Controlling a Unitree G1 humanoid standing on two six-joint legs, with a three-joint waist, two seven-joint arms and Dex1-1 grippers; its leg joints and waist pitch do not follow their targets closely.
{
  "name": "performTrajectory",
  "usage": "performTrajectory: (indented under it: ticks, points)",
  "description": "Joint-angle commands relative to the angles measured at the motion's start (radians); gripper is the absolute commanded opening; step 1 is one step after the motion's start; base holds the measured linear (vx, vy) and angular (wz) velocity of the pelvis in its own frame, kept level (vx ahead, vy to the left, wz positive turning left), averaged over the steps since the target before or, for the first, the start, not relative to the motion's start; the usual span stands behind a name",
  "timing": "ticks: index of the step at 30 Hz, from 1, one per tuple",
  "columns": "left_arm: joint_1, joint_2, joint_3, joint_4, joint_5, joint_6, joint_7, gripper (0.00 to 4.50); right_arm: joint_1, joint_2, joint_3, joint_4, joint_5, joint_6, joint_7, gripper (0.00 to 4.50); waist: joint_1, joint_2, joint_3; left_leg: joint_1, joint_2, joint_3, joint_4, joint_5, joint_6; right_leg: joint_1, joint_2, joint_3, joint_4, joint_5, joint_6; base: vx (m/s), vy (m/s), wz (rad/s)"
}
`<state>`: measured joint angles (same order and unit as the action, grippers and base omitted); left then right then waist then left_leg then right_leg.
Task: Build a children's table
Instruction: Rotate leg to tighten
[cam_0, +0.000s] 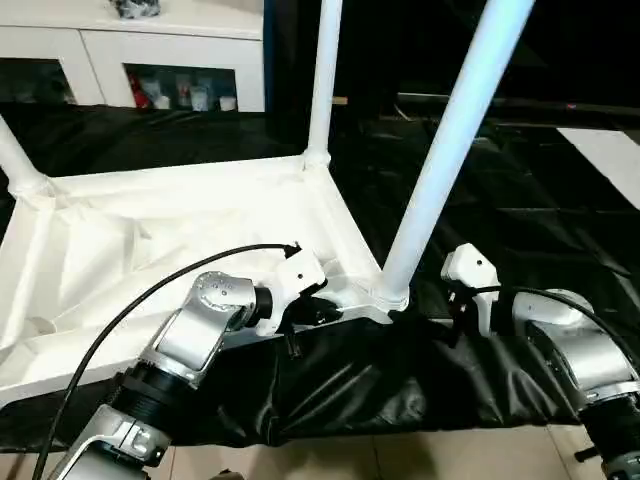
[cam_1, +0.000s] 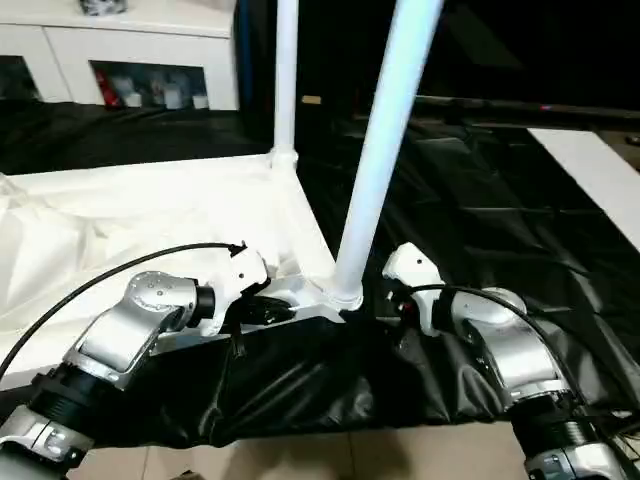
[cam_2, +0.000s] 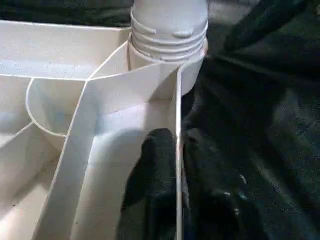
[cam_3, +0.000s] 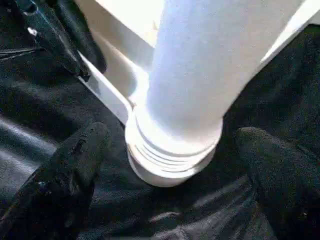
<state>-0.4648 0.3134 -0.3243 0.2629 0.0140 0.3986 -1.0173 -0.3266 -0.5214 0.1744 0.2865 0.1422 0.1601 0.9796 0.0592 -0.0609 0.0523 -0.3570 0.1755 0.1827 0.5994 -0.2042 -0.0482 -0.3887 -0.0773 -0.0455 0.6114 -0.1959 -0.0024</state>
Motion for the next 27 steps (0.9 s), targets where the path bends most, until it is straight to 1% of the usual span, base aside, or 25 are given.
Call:
performTrajectory:
  ticks: [1,2,4,5,6,7,8,10,12,14,15,16,18,19,20,23,25,27]
  points:
    - [-0.001,0.018,-0.004,0.036,0.012,0.006,-0.005,0.62,-0.006,-0.005,0.005,-0.006,-0.012,-0.012,0.004,4.5,0.006,-0.005,-0.052,0.003,0.058,-0.021,-0.078,-0.17,0.056,0.035,-0.071,0.042,-0.076,-0.227,-0.221,0.0,0.0,0.0]
    - [-0.007,0.029,-0.008,0.05,0.014,0.003,-0.015,0.62,-0.007,-0.002,0.005,0.0,-0.014,-0.021,0.003,4.5,0.006,-0.001,-0.051,0.004,0.058,-0.022,-0.079,-0.18,0.051,0.035,-0.072,0.043,-0.077,-0.235,-0.221,0.0,0.0,0.0]
    - [-0.024,0.043,-0.004,0.09,0.01,-0.023,-0.03,0.62,-0.014,0.01,0.003,0.018,-0.013,-0.041,0.003,4.5,0.004,0.001,-0.052,0.005,0.056,-0.022,-0.08,-0.196,0.045,0.034,-0.071,0.043,-0.079,-0.249,-0.215,0.0,0.0,0.0]
    - [-0.029,0.044,0.0,0.105,0.007,-0.035,-0.033,0.62,-0.016,0.013,0.002,0.024,-0.012,-0.046,0.002,4.5,0.003,-0.001,-0.052,0.004,0.056,-0.022,-0.081,-0.203,0.041,0.034,-0.072,0.043,-0.079,-0.252,-0.216,0.0,0.0,0.0]
    - [-0.033,0.044,0.003,0.115,0.003,-0.042,-0.036,0.62,-0.018,0.015,0.002,0.027,-0.011,-0.049,0.001,4.5,0.003,0.002,-0.051,0.006,0.056,-0.022,-0.081,-0.209,0.039,0.033,-0.072,0.043,-0.081,-0.255,-0.218,0.0,0.0,0.0]
    - [-0.033,0.044,0.003,0.115,0.003,-0.042,-0.036,0.62,-0.018,0.015,0.002,0.027,-0.011,-0.049,0.001,4.5,0.003,-0.001,-0.052,0.004,0.057,-0.023,-0.081,-0.211,0.035,0.036,-0.073,0.044,-0.079,-0.25,-0.22,0.0,0.0,0.0]
    - [-0.034,0.044,0.004,0.12,0.002,-0.044,-0.038,0.62,-0.018,0.016,0.002,0.027,-0.01,-0.05,0.001,4.5,0.003,0.0,-0.052,0.004,0.058,-0.023,-0.081,-0.208,0.035,0.036,-0.073,0.044,-0.078,-0.247,-0.221,0.0,0.0,0.0]
    - [-0.039,0.046,0.002,0.131,-0.002,-0.046,-0.047,0.36,-0.022,0.018,0.003,0.033,-0.012,-0.054,0.001,4.5,0.003,0.001,-0.05,0.005,0.058,-0.022,-0.082,-0.211,0.035,0.035,-0.073,0.044,-0.079,-0.256,-0.221,0.0,0.0,0.0]
    - [-0.051,0.055,-0.011,0.16,0.011,-0.068,-0.057,0.28,-0.039,0.026,0.009,0.059,-0.023,-0.069,-0.005,4.5,0.002,0.001,-0.051,0.005,0.057,-0.023,-0.082,-0.219,0.03,0.034,-0.074,0.043,-0.082,-0.274,-0.22,0.0,0.0,0.0]
    - [-0.058,0.059,-0.021,0.177,0.013,-0.073,-0.073,0.07,-0.059,0.04,0.019,0.089,-0.036,-0.084,-0.012,4.5,0.002,0.002,-0.048,0.007,0.058,-0.023,-0.083,-0.236,0.025,0.031,-0.075,0.044,-0.085,-0.302,-0.214,0.0,0.0,0.0]
    - [-0.058,0.059,-0.021,0.177,0.013,-0.073,-0.073,0.07,-0.059,0.04,0.019,0.089,-0.036,-0.084,-0.012,4.5,0.001,0.001,-0.048,0.006,0.057,-0.024,-0.084,-0.244,0.02,0.032,-0.076,0.043,-0.086,-0.323,-0.209,0.0,0.0,0.0]
    - [-0.06,0.06,-0.027,0.182,0.013,-0.074,-0.083,0.07,-0.069,0.049,0.021,0.105,-0.04,-0.091,-0.017,4.5,0.002,0.001,-0.048,0.008,0.058,-0.024,-0.084,-0.247,0.018,0.031,-0.076,0.044,-0.087,-0.332,-0.206,0.0,0.0,0.0]
    - [-0.062,0.06,-0.032,0.192,0.012,-0.08,-0.088,0.07,-0.082,0.061,0.023,0.128,-0.046,-0.1,-0.024,4.5,0.0,0.002,-0.048,0.007,0.057,-0.024,-0.084,-0.251,0.016,0.03,-0.076,0.044,-0.088,-0.345,-0.202,0.0,0.0,0.0]
    - [-0.062,0.06,-0.032,0.192,0.012,-0.08,-0.088,0.07,-0.082,0.061,0.023,0.128,-0.046,-0.1,-0.024,4.5,0.002,0.002,-0.048,0.007,0.058,-0.025,-0.085,-0.25,0.015,0.03,-0.076,0.045,-0.088,-0.344,-0.201,0.0,0.0,0.0]
    - [-0.063,0.059,-0.042,0.204,0.015,-0.093,-0.091,0.07,-0.105,0.084,0.026,0.171,-0.056,-0.116,-0.036,4.5,0.001,0.003,-0.048,0.008,0.058,-0.025,-0.086,-0.246,0.014,0.029,-0.076,0.045,-0.086,-0.333,-0.204,0.0,0.0,0.0]
    - [-0.063,0.057,-0.045,0.209,0.013,-0.095,-0.096,0.07,-0.115,0.097,0.026,0.191,-0.054,-0.119,-0.034,4.5,0.003,0.005,-0.049,0.009,0.06,-0.024,-0.086,-0.24,0.013,0.029,-0.074,0.045,-0.083,-0.301,-0.214,0.0,0.0,0.0]
    - [-0.065,0.057,-0.049,0.215,0.011,-0.096,-0.109,0.0,-0.126,0.111,0.023,0.214,-0.047,-0.121,-0.028,4.22,0.003,0.005,-0.051,0.008,0.059,-0.024,-0.086,-0.237,0.013,0.031,-0.075,0.044,-0.081,-0.286,-0.222,0.0,0.0,0.0]
    - [-0.065,0.058,-0.052,0.216,0.012,-0.098,-0.115,0.0,-0.135,0.121,0.018,0.23,-0.039,-0.121,-0.026,4.12,0.003,0.005,-0.051,0.007,0.059,-0.024,-0.087,-0.232,0.014,0.033,-0.075,0.044,-0.079,-0.268,-0.226,0.0,0.0,0.0]
